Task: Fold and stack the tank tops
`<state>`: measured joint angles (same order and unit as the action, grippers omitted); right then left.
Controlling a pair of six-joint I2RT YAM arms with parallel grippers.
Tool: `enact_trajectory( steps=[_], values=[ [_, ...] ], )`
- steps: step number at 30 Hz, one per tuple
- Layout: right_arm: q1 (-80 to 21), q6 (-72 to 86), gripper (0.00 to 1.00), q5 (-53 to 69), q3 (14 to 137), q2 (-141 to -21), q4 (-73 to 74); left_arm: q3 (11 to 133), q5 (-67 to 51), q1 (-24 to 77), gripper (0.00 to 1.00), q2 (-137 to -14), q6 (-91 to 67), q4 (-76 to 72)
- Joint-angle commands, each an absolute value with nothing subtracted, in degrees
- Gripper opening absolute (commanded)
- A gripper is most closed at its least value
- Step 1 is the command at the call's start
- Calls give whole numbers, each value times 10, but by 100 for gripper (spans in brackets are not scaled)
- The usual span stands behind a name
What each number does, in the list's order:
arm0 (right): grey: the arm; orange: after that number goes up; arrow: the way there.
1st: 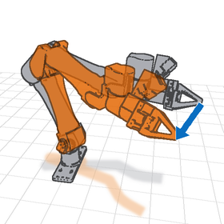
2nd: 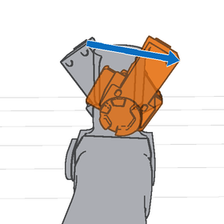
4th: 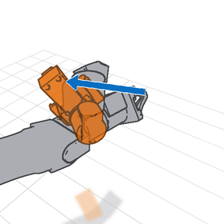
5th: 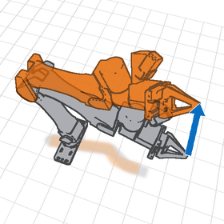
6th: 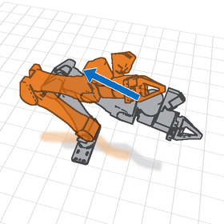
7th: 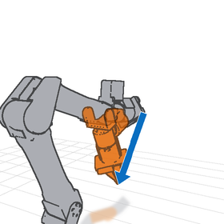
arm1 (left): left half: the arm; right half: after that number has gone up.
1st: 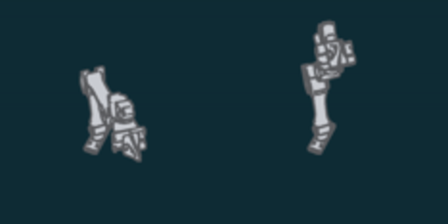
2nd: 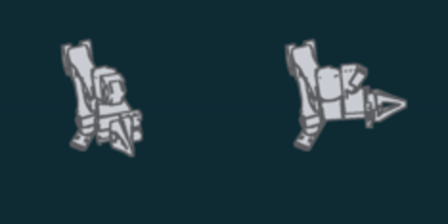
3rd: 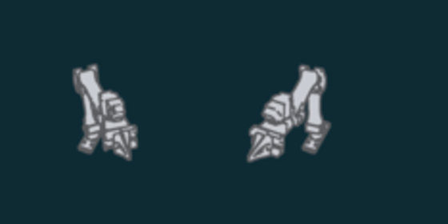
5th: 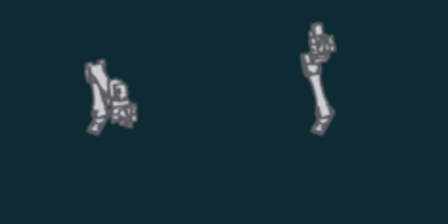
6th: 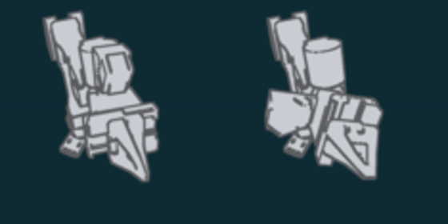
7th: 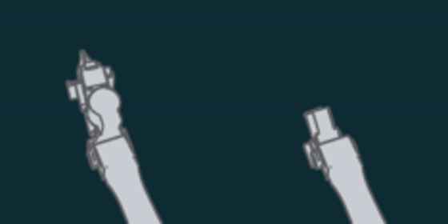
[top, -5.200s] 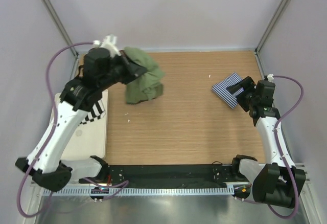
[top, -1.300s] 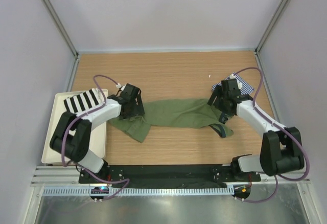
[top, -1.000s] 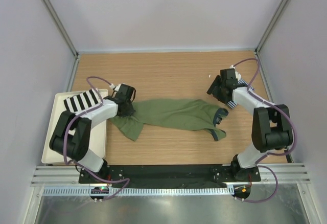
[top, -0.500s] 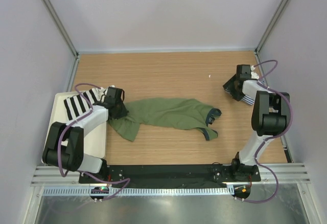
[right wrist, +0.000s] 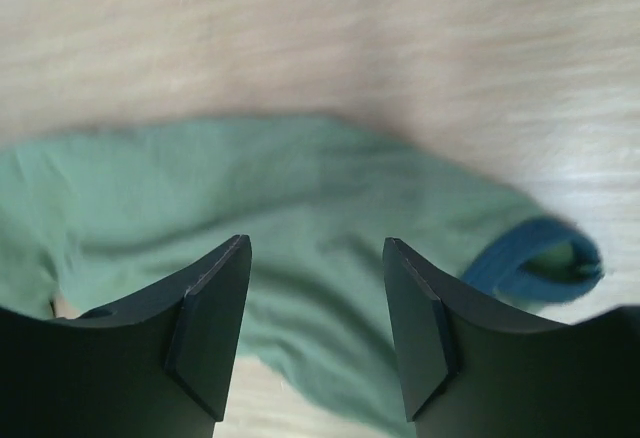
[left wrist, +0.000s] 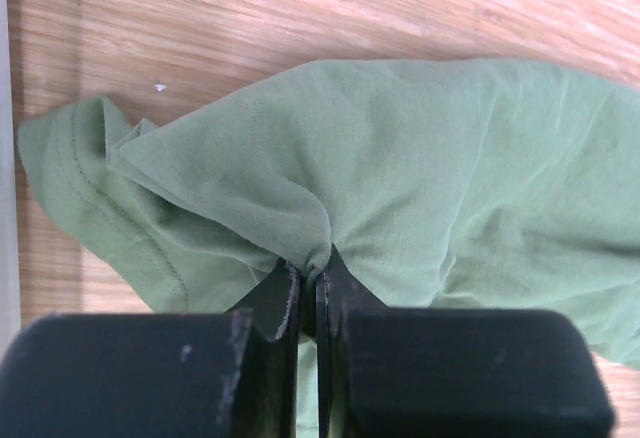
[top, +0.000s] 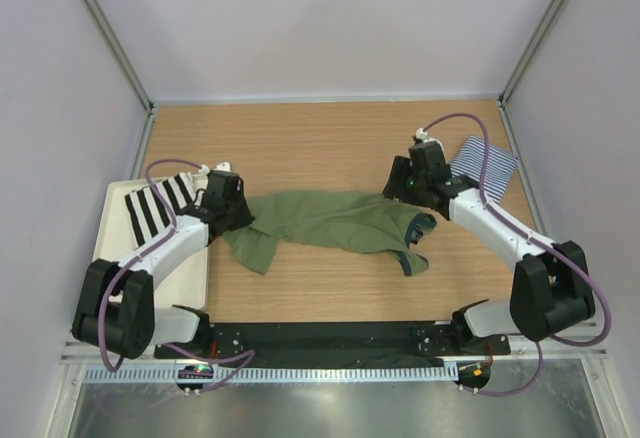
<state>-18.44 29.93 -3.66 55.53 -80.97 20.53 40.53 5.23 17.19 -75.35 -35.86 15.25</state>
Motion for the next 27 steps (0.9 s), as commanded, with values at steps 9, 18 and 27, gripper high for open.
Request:
enact_trajectory(
  steps=[9, 18, 27],
  values=[
    [-307, 254, 62, 23, 454, -711, 229, 401, 128, 164, 0, -785, -353, 138],
    [-367, 272, 61, -50, 441, -755, 240, 405, 83, 156, 0, -798, -347, 127],
    [-460, 258, 63, -147, 498, -820, 298, 403, 76, 155, 0, -788, -347, 123]
  ],
)
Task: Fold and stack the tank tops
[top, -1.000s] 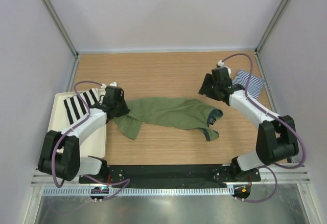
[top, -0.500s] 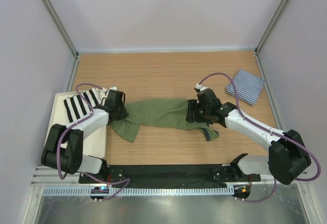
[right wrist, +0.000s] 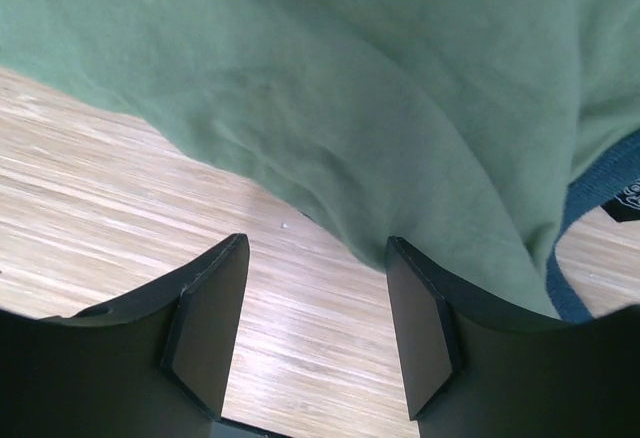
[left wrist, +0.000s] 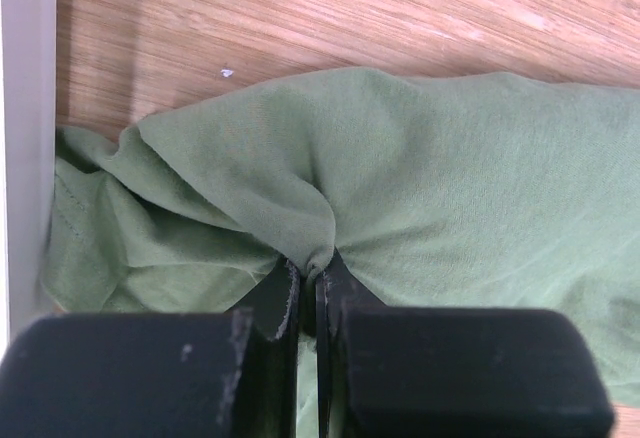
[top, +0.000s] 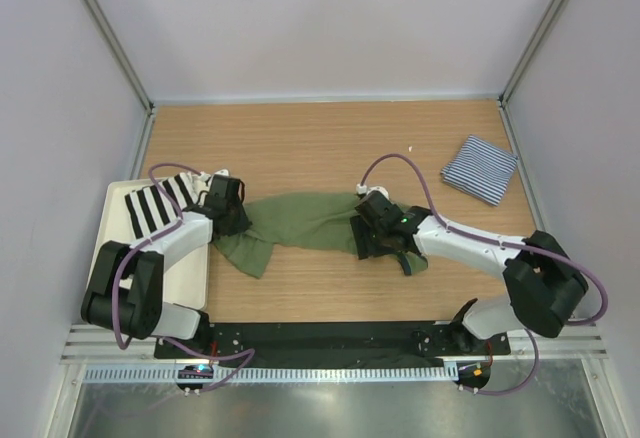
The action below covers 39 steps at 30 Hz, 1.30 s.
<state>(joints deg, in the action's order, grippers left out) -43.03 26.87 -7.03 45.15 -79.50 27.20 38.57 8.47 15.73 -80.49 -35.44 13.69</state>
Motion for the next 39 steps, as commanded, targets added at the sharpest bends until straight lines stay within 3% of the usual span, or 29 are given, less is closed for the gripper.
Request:
enact_trajectory(
  steps=[1, 9, 12, 14, 15, 16, 19, 22, 26, 30, 34, 36, 39],
  values=[
    [-468, 252, 63, -167, 509, -831, 307, 400, 77, 156, 0, -781, -347, 121],
    [-497, 229, 60, -235, 587, -961, 335, 385, 86, 156, 0, -751, -345, 114],
    [-497, 215, 46, -243, 604, -1000, 331, 386, 84, 156, 0, -756, -345, 113],
    [-497, 214, 31, -237, 607, -1018, 323, 388, 79, 156, 0, -761, -343, 115],
    [-497, 211, 20, -234, 607, -1021, 321, 389, 78, 156, 0, -762, -343, 116],
    [-497, 213, 1, -231, 607, -1023, 321, 391, 76, 156, 0, -763, -342, 117],
    [-501, 223, 1, -229, 596, -987, 327, 389, 92, 160, 0, -750, -343, 127],
    [-512, 228, 1, -210, 563, -866, 333, 391, 119, 188, 0, -697, -358, 165],
    [-515, 241, 1, -130, 528, -650, 362, 410, 186, 281, 0, -591, -427, 296],
    [-515, 292, 1, -144, 580, -543, 437, 489, 230, 353, 0, -503, -469, 475],
    [-507, 304, 1, -236, 663, -550, 480, 580, 258, 355, 0, -470, -454, 540],
    [-490, 297, 1, -275, 725, -590, 515, 622, 272, 355, 6, -499, -438, 546],
    [-391, 255, 1, -194, 762, -658, 490, 681, 255, 354, 15, -600, -396, 574]
  ],
)
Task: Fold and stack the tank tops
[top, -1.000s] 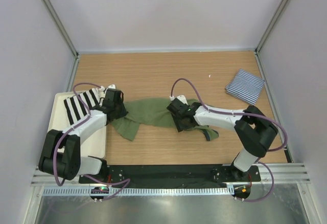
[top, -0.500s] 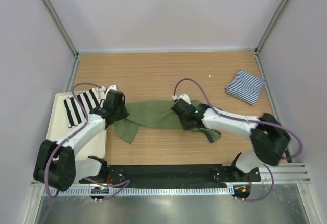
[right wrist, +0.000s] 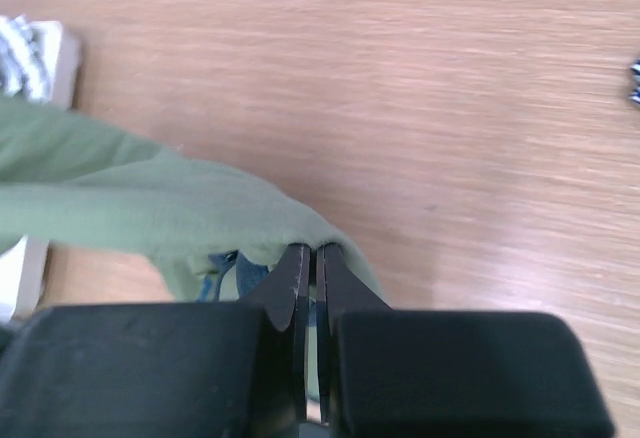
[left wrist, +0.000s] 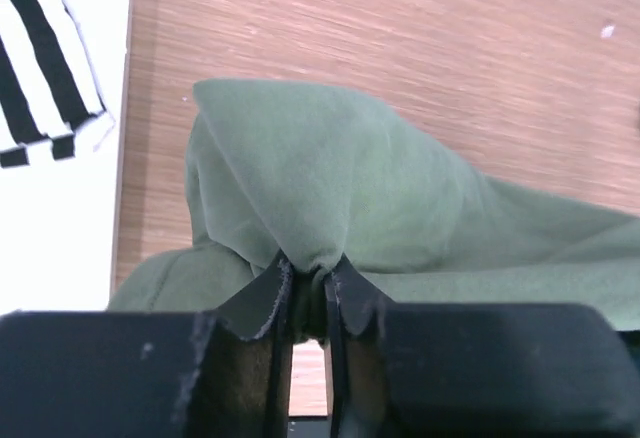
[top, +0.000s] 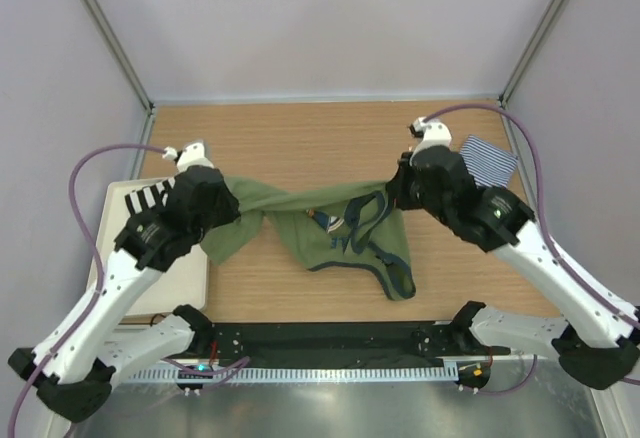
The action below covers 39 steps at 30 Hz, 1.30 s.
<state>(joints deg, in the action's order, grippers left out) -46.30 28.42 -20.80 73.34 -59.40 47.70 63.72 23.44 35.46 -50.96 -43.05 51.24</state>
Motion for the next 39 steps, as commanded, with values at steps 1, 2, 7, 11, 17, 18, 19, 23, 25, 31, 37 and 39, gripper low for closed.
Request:
enact_trajectory(
  steps=[1, 2, 7, 11, 17, 18, 19, 23, 25, 31, 37, 39],
  values=[
    [-357, 248, 1, -132, 765, -672, 483, 694, 256, 354, 15, -627, -388, 582],
    [-291, 244, 1, -115, 767, -705, 469, 709, 261, 354, 22, -651, -381, 585],
    [-195, 253, 51, -124, 780, -816, 450, 705, 268, 344, 78, -782, -384, 534],
    [-199, 254, 56, -86, 732, -816, 396, 697, 241, 344, 79, -802, -390, 489],
    [-232, 208, 54, -7, 651, -775, 339, 672, 199, 344, 77, -801, -353, 422],
    [-237, 205, 56, -15, 646, -782, 338, 669, 198, 344, 77, -804, -350, 412],
    [-241, 204, 59, -17, 643, -800, 333, 667, 193, 344, 79, -809, -344, 407],
    [-273, 215, 89, -40, 646, -857, 317, 664, 173, 343, 84, -844, -333, 383],
    [-284, 224, 84, -49, 652, -890, 301, 670, 178, 344, 86, -859, -324, 378],
    [-294, 235, 52, -78, 658, -958, 291, 727, 182, 343, 83, -953, -302, 384],
    [-268, 295, 1, -227, 555, -850, 323, 751, 176, 335, 75, -1005, -289, 389],
    [-250, 316, 1, -263, 512, -765, 323, 747, 179, 335, 75, -1006, -282, 380]
  ],
)
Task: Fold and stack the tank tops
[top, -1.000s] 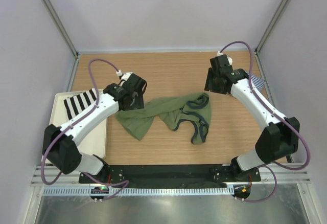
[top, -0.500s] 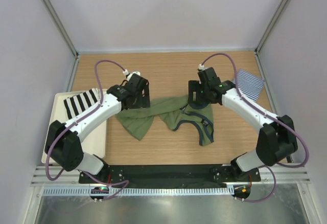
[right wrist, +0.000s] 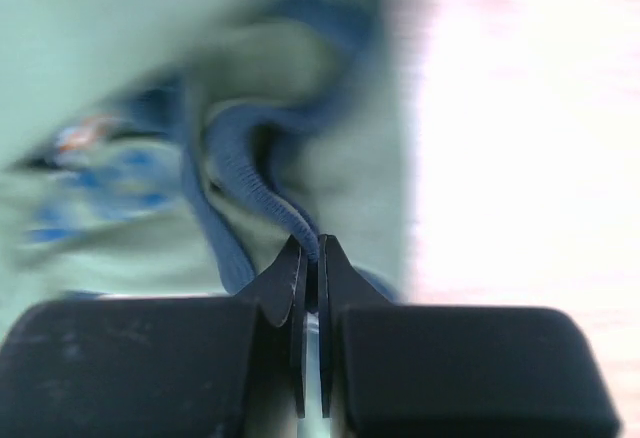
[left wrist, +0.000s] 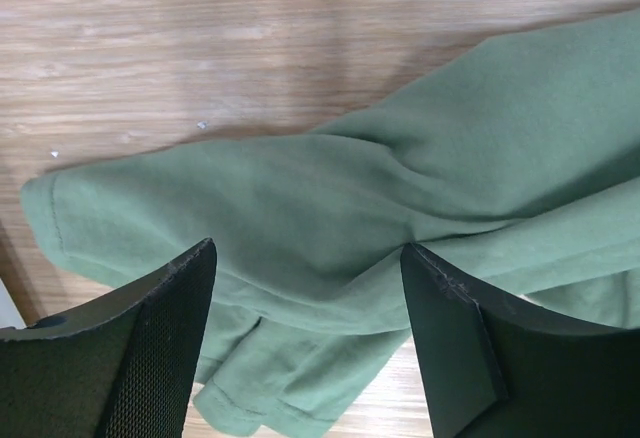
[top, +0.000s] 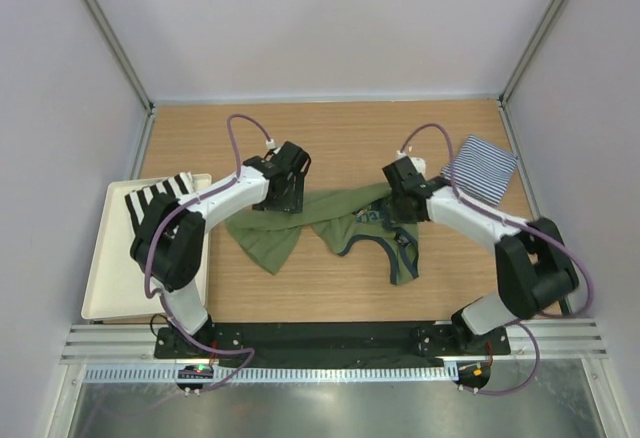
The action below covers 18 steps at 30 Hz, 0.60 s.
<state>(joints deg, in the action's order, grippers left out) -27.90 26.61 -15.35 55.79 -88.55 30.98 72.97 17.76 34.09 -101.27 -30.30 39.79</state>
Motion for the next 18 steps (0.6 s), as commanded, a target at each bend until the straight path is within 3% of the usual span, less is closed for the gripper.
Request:
enact_trajectory(
  steps=[1, 3, 5, 6, 8, 10, 12, 13, 15, 18],
  values=[
    [-235, 332, 1, -278, 473, -739, 328, 744, 180, 335, 75, -1005, -278, 374],
    [-223, 373, 1, -309, 440, -685, 332, 732, 178, 335, 73, -1002, -268, 357],
    [-215, 422, 2, -344, 408, -625, 346, 722, 183, 335, 64, -1002, -259, 341],
    [-214, 435, 4, -358, 403, -613, 352, 718, 182, 335, 51, -1003, -258, 334],
    [-211, 458, 11, -367, 396, -583, 360, 707, 181, 335, 35, -1004, -252, 321],
    [-212, 450, 12, -352, 393, -569, 339, 701, 177, 335, 19, -1006, -250, 309],
    [-211, 444, 11, -342, 396, -563, 333, 700, 171, 335, 11, -1010, -245, 306],
    [-211, 438, 8, -336, 402, -563, 329, 700, 166, 335, 1, -1011, -243, 306],
    [-211, 428, 1, -322, 407, -569, 326, 700, 164, 335, 0, -1011, -240, 307],
    [-212, 407, 1, -294, 416, -561, 330, 703, 162, 335, 0, -999, -250, 320]
  ],
)
